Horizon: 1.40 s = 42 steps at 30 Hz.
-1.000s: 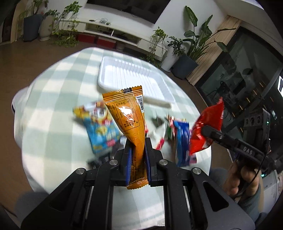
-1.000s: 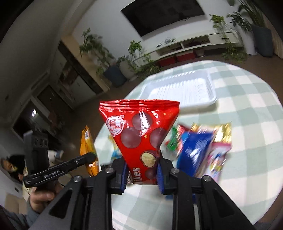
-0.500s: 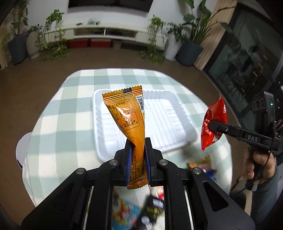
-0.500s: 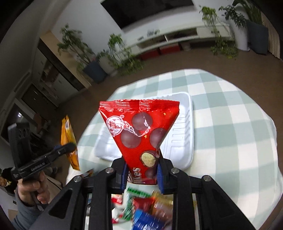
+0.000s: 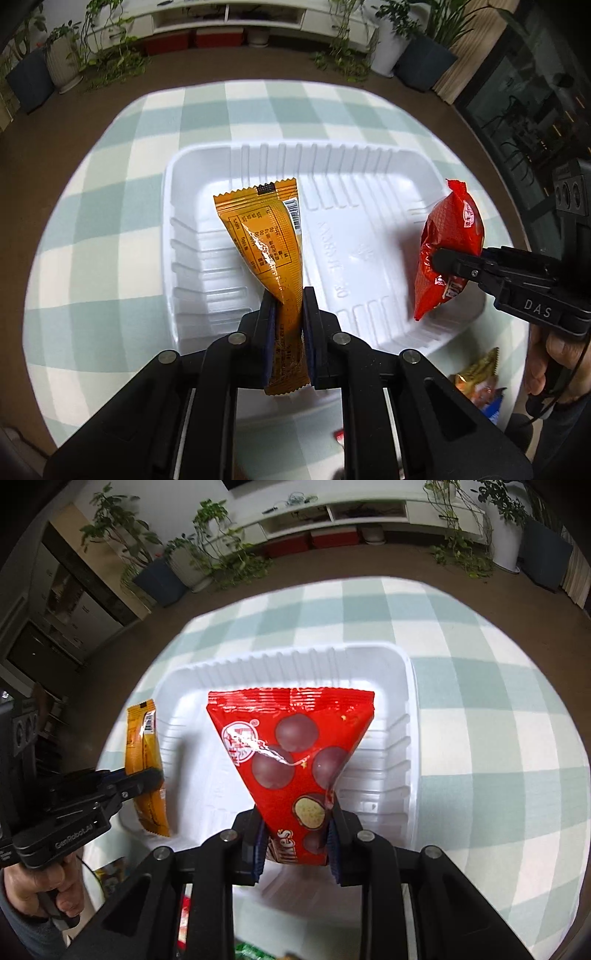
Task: Organize snacks
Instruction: 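Lower both packets into the white tray and open both grippers, then grasp the white-and-red packet with the left gripper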
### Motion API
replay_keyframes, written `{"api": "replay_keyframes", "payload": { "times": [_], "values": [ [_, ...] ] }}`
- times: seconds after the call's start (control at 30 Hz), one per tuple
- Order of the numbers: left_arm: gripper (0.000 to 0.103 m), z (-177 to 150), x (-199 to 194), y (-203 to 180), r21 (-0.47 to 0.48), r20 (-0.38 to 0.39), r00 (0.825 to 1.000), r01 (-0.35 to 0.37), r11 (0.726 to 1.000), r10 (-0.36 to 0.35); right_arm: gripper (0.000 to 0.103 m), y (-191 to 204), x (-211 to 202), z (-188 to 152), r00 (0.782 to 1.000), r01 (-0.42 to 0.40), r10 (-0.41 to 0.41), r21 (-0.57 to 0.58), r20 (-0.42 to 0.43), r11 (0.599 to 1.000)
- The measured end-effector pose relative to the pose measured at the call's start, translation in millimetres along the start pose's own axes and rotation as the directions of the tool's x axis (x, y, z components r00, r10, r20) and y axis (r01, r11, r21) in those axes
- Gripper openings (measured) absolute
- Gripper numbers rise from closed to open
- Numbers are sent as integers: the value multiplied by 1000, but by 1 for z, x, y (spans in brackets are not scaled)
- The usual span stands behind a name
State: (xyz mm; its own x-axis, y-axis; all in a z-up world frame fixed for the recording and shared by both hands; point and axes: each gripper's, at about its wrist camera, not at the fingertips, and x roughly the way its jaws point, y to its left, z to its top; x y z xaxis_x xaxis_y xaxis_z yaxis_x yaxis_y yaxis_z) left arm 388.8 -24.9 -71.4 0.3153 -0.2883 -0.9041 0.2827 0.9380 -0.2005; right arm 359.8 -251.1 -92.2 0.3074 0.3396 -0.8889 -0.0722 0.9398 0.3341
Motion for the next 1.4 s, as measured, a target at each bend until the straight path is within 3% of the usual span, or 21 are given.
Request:
{"api": "replay_keyframes", "payload": {
  "times": [0.23, 0.3, 0.43, 0.53, 0.67, 0.8, 0.9, 0.97, 1.0, 1.07, 1.1, 1.13, 1.17, 1.23, 1.27, 1.33, 1.4],
  "values": [
    [15, -1, 20, 3, -9, -5, 999, -37, 999, 37, 30, -2, 11, 2, 1000, 15, -15, -5, 17, 1000],
    [19, -2, 23, 3, -2, -5, 999, -45, 999, 45, 36, -3, 13, 2, 1000, 19, -19, 1, 19, 1000],
    [50, -5, 27, 4, -6, -5, 999, -51, 999, 50, 40, -6, 16, -3, 1000, 22, -22, 20, 20, 1000],
    [63, -7, 24, 5, -12, 5, 998, -56, 998, 56, 43, -7, 14, -4, 999, 21, -22, 23, 30, 1000],
    [70, -9, 9, 4, -15, 34, 999, -34, 999, 34, 57, -7, 0, -3, 997, 23, -24, 22, 76, 999],
    [92, -18, -24, 2, -6, 95, 995, -18, 1000, 19, 72, -9, -32, -5, 988, -10, 1, 56, 153, 998],
    [103, -31, -55, 6, -16, 165, 986, 15, 1000, -12, 83, -5, -76, -19, 963, -69, 51, 56, 265, 996],
    [103, -44, -75, 7, -7, 214, 977, 16, 1000, -14, 96, -3, -107, -35, 929, -127, 94, 69, 357, 989],
    [103, -55, -88, 7, 2, 257, 966, 18, 1000, -18, 103, -2, -119, -42, 912, -159, 118, 73, 394, 985],
    [103, -74, -110, 8, 12, 344, 938, 46, 999, -47, 103, 0, -148, -67, 855, -244, 190, 52, 482, 968],
    [103, -89, -123, 7, 19, 390, 919, 51, 998, -55, 103, 3, -159, -79, 840, -265, 213, 35, 500, 964],
    [103, -101, -131, 7, 20, 402, 915, 43, 999, -48, 103, 7, -170, -96, 825, -285, 238, 14, 512, 958],
    [103, -111, -138, 7, 9, 400, 916, 25, 1000, -26, 103, 11, -177, -109, 818, -291, 248, 2, 520, 957],
    [103, -136, -146, 10, -42, 338, 940, -38, 998, 50, 103, 17, -189, -135, 811, -279, 243, -12, 532, 960],
    [103, -147, -149, 12, -62, 327, 943, -47, 997, 64, 103, 20, -194, -151, 806, -270, 238, -22, 542, 963],
    [103, -173, -159, 13, -83, 366, 927, -50, 995, 77, 103, 24, -203, -179, 792, -254, 224, -28, 568, 967],
    [103, -196, -164, 6, -78, 377, 920, -82, 994, 106, 103, 26, -206, -202, 791, -233, 206, -28, 576, 972]
  ]
}}
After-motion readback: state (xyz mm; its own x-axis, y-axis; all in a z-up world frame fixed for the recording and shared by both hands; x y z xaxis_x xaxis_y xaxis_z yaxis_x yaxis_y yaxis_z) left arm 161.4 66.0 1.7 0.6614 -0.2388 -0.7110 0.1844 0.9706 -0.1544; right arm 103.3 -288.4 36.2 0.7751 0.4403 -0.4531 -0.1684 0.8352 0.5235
